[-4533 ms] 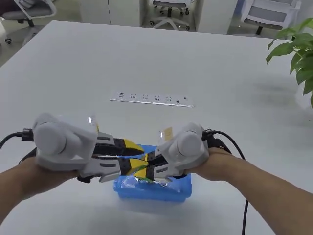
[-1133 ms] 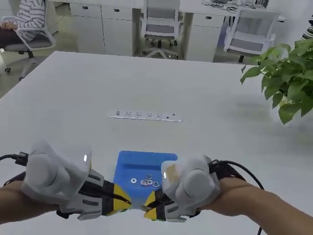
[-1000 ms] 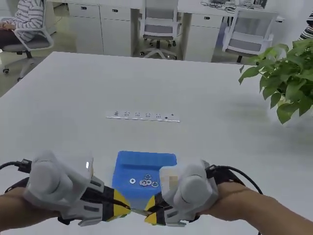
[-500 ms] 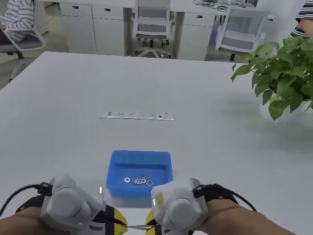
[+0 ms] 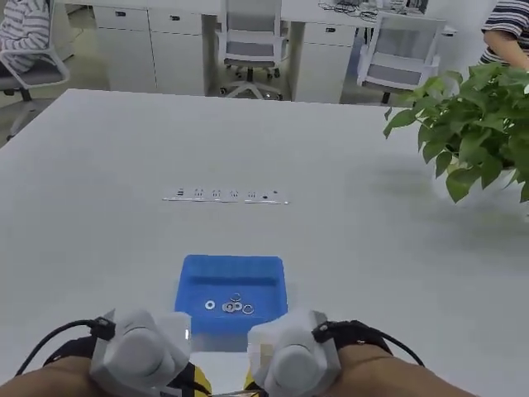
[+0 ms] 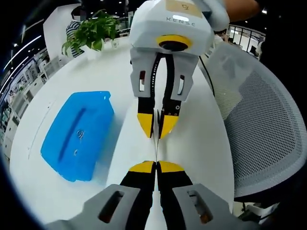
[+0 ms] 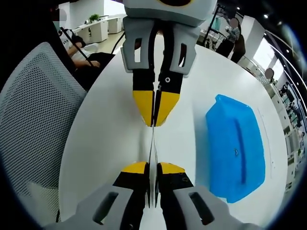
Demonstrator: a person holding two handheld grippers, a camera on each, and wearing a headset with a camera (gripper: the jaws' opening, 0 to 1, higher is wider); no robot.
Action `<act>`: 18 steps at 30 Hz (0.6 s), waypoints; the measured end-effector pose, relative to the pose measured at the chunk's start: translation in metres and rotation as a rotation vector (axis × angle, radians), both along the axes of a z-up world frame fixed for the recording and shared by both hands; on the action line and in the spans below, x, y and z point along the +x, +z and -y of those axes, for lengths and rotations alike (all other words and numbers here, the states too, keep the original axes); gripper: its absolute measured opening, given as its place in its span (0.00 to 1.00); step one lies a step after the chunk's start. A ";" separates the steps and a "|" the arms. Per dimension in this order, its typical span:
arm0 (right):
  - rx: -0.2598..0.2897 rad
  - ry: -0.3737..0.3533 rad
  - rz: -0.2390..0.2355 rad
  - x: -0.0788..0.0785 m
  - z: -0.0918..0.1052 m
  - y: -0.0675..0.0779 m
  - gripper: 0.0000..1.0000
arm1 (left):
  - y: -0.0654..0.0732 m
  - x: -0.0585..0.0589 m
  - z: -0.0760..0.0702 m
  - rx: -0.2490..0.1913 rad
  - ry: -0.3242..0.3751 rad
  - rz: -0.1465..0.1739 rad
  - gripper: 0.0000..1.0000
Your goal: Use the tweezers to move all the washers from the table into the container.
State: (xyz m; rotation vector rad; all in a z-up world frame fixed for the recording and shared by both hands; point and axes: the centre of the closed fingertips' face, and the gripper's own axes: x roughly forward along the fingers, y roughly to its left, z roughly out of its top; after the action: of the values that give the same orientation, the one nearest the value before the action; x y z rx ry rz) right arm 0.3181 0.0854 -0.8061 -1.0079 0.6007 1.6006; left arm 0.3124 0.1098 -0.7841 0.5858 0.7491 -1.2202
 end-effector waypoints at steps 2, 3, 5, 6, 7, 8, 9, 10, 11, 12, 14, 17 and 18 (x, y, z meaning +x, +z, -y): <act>0.002 -0.002 0.002 0.001 0.000 0.000 0.10 | -0.002 0.001 -0.001 0.009 0.003 -0.008 0.05; 0.002 -0.007 -0.004 0.001 0.000 -0.001 0.10 | -0.004 0.002 -0.002 0.013 0.009 -0.016 0.05; 0.006 -0.007 -0.006 0.002 -0.001 -0.002 0.10 | -0.008 0.002 -0.003 0.021 0.015 -0.028 0.05; 0.006 -0.005 -0.004 0.002 -0.002 -0.002 0.10 | -0.009 0.002 -0.004 0.024 0.014 -0.030 0.05; 0.011 -0.007 -0.008 0.002 -0.003 -0.002 0.10 | -0.011 0.002 -0.005 0.036 0.011 -0.031 0.05; 0.012 -0.009 -0.008 0.003 -0.004 -0.002 0.10 | -0.012 0.001 -0.005 0.041 0.007 -0.030 0.05; 0.013 -0.009 -0.008 0.003 -0.004 -0.002 0.10 | -0.013 0.001 -0.006 0.047 0.004 -0.031 0.05; 0.015 -0.012 -0.013 0.003 -0.005 -0.002 0.10 | -0.015 0.001 -0.006 0.052 0.002 -0.033 0.05; 0.014 -0.017 -0.017 0.003 -0.005 -0.002 0.10 | -0.016 0.001 -0.007 0.055 0.004 -0.038 0.05; 0.014 -0.017 -0.017 0.003 -0.005 -0.002 0.10 | -0.018 0.001 -0.007 0.060 0.007 -0.044 0.05; 0.012 -0.019 -0.019 0.003 -0.005 -0.002 0.11 | -0.021 0.001 -0.009 0.076 0.009 -0.050 0.05; 0.012 -0.028 -0.024 0.004 -0.004 -0.002 0.11 | -0.022 0.001 -0.010 0.071 0.020 -0.060 0.05; 0.012 -0.029 -0.024 0.004 -0.004 -0.002 0.11 | -0.022 0.001 -0.010 0.072 0.018 -0.060 0.05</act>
State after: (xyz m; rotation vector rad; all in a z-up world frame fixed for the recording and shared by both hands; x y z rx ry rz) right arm 0.3223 0.0889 -0.8079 -0.9682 0.6190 1.5915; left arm 0.3132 0.1202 -0.8060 0.6021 0.8497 -1.2020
